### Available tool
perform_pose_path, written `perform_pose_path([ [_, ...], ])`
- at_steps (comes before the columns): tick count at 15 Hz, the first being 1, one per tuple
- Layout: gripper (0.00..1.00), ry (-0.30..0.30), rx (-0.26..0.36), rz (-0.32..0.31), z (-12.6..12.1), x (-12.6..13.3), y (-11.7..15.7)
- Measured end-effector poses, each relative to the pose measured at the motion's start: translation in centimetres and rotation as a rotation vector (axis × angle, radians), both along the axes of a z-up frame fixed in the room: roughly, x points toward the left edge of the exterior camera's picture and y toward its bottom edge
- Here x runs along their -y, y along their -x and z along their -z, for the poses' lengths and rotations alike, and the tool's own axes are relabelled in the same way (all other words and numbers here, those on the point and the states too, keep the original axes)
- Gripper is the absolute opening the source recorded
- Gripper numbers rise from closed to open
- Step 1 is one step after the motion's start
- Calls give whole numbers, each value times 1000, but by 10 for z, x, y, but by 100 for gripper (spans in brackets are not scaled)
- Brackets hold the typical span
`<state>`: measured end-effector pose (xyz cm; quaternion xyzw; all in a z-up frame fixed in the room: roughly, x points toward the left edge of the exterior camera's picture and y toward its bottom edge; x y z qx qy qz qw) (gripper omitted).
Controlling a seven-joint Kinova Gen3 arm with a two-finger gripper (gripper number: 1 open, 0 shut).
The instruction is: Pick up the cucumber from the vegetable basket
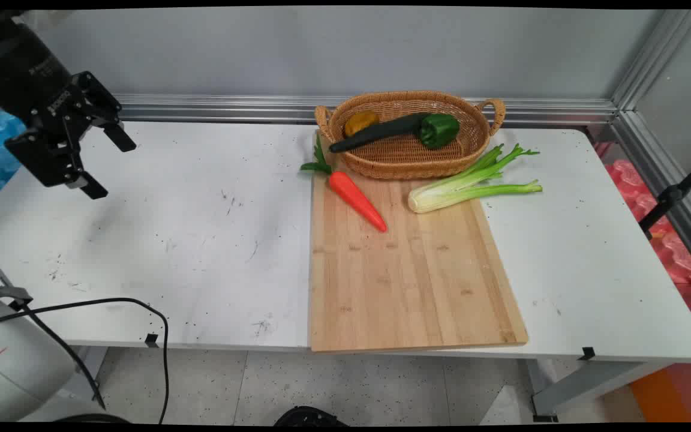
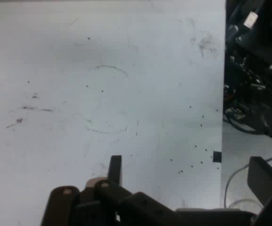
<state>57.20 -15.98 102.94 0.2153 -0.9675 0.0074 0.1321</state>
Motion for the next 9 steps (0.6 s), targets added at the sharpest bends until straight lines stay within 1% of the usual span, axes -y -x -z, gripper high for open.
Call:
perform_pose_path([
  [3, 100, 16, -12, -70, 2, 8, 4],
  [6, 100, 34, -23, -125, 5, 20, 10],
  [9, 100, 68, -54, -194, 10, 49, 26],
])
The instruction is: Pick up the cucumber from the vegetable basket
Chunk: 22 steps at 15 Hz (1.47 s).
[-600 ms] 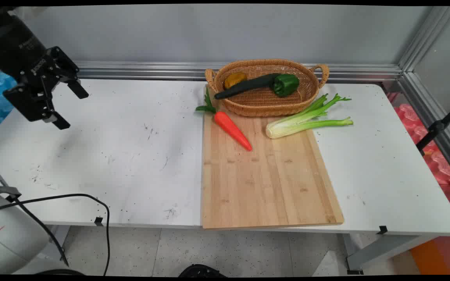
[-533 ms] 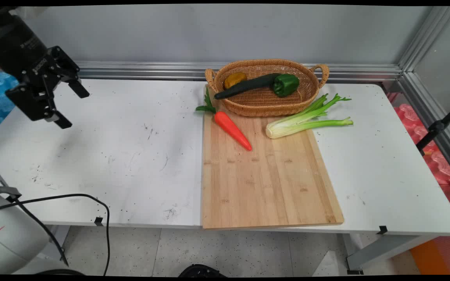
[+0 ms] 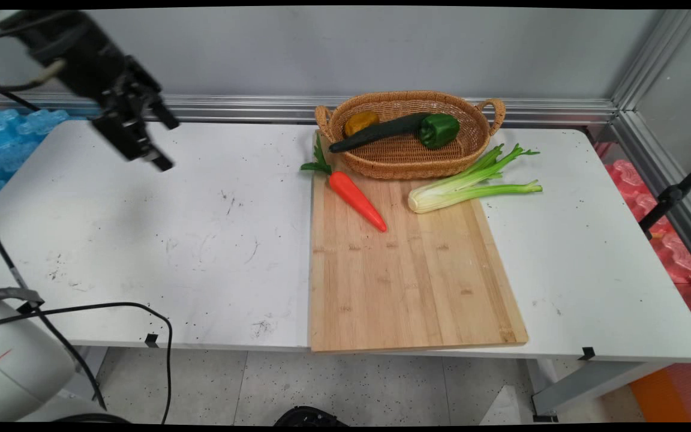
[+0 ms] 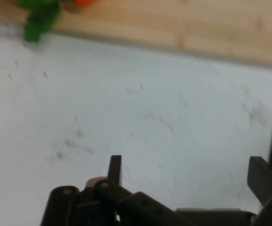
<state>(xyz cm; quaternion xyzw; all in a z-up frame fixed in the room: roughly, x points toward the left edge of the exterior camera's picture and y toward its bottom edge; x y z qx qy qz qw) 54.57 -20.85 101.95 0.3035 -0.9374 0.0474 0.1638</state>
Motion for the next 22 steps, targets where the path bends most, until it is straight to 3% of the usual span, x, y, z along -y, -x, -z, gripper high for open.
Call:
perform_pose_path([
  [11, 100, 114, -95, -155, 36, 131, 81],
  [22, 100, 180, -98, -268, 99, 236, 141],
])
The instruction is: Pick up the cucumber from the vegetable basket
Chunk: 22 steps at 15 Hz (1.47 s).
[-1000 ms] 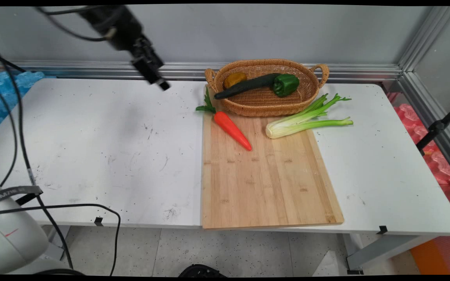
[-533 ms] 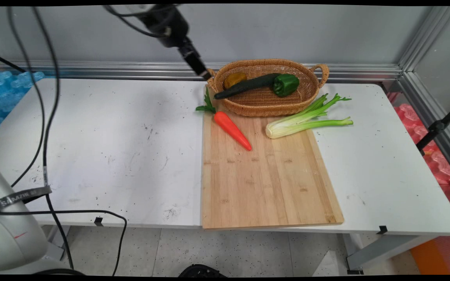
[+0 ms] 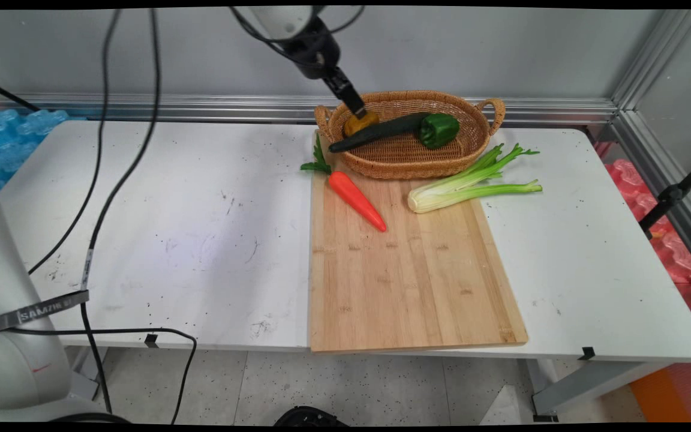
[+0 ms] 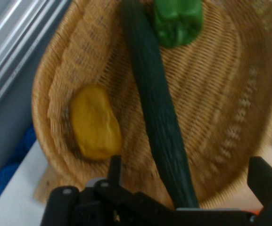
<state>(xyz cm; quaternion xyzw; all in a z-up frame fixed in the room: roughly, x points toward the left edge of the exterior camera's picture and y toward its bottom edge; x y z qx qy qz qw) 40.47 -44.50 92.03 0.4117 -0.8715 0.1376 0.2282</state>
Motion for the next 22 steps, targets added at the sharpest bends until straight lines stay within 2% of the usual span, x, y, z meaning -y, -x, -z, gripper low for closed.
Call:
perform_pose_path([
  [10, 100, -13, 10, -42, 70, 69, 46],
  [17, 100, -46, 0, -95, 111, 99, 69],
  [22, 100, -53, -5, -119, 122, 108, 75],
])
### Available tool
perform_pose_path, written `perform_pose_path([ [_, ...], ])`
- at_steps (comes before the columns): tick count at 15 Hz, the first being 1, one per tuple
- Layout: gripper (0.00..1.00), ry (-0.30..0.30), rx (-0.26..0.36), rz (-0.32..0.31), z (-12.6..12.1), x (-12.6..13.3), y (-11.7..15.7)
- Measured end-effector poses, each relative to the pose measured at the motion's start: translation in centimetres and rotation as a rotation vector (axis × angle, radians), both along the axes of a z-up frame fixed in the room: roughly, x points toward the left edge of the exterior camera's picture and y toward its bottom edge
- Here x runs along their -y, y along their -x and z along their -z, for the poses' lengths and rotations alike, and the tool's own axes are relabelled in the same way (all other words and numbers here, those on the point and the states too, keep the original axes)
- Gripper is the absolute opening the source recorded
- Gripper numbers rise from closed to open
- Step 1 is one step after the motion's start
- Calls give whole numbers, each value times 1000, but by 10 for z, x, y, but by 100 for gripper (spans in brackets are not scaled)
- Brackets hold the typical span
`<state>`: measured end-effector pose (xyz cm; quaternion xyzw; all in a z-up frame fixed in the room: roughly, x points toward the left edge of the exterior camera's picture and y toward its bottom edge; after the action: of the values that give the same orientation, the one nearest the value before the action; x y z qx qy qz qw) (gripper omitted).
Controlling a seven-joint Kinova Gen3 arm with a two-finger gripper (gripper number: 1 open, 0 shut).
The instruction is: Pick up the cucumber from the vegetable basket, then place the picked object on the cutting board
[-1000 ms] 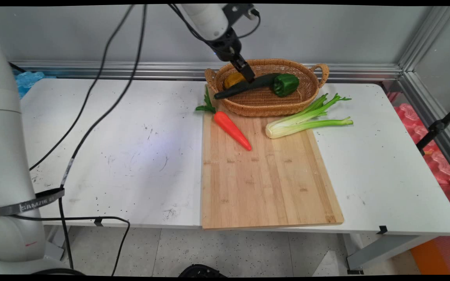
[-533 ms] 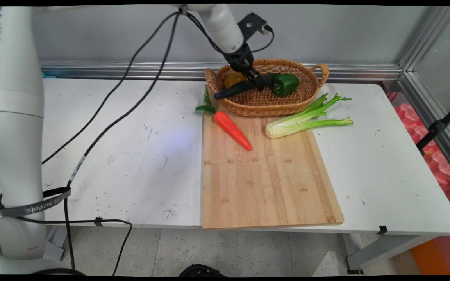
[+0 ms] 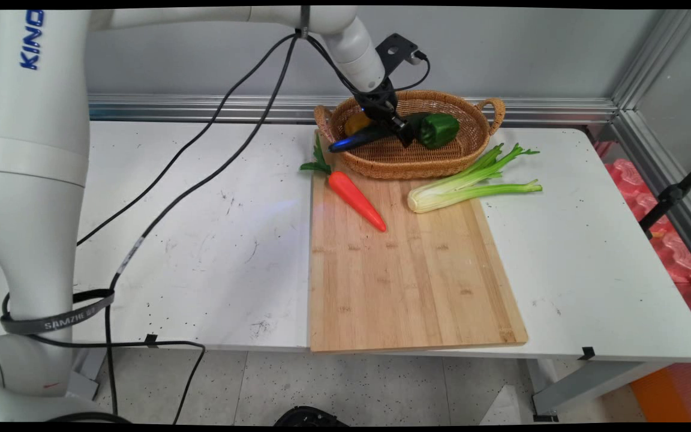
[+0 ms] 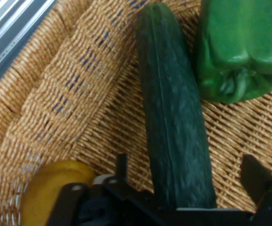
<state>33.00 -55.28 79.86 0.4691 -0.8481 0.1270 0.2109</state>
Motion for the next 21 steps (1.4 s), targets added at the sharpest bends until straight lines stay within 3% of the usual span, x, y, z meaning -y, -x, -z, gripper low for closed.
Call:
perform_pose_path([
  [1, 0, 0, -2, -6, 0, 1, 1],
  [6, 0, 3, -3, -18, -10, 1, -1],
  [10, 0, 15, 11, -17, -32, -6, -4],
  [15, 0, 48, 26, 12, -72, -16, 2],
  [21, 0, 84, 18, 105, -132, -48, 16],
])
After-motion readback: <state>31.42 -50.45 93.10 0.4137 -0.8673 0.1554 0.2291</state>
